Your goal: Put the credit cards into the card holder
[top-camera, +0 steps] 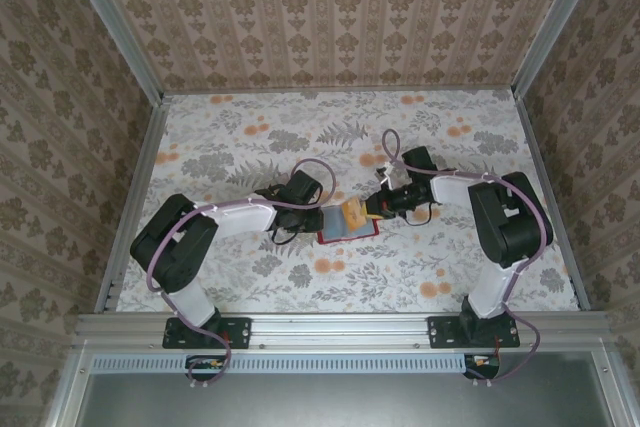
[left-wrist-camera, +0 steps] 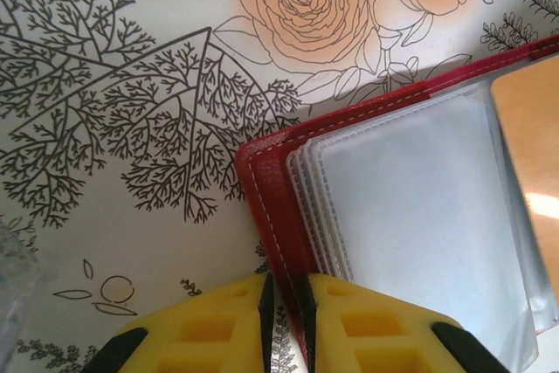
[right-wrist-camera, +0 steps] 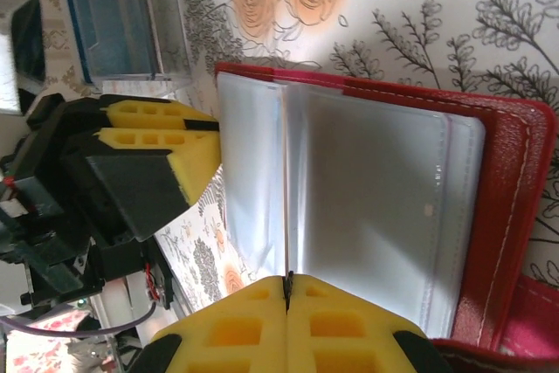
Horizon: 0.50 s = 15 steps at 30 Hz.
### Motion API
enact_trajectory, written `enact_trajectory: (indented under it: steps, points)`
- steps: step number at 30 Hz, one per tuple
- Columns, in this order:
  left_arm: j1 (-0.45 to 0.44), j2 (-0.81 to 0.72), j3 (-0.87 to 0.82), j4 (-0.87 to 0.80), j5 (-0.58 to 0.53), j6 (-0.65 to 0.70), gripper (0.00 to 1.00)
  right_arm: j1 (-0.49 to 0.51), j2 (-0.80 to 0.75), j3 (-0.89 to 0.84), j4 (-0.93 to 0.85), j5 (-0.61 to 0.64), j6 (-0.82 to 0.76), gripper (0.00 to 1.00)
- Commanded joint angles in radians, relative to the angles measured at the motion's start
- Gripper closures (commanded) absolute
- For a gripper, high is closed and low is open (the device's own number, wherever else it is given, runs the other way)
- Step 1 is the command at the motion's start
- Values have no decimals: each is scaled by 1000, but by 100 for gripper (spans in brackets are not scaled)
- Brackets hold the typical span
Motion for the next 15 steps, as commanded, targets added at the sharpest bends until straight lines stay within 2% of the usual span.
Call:
enact_trajectory:
  steps: [1,15]
  points:
    - [13,14,9,-35,-20,30,81,9,19,-13,18,-40,10,100]
    - [19,7,-3,-38,-21,37,92,26,67,-40,54,-48,33,100]
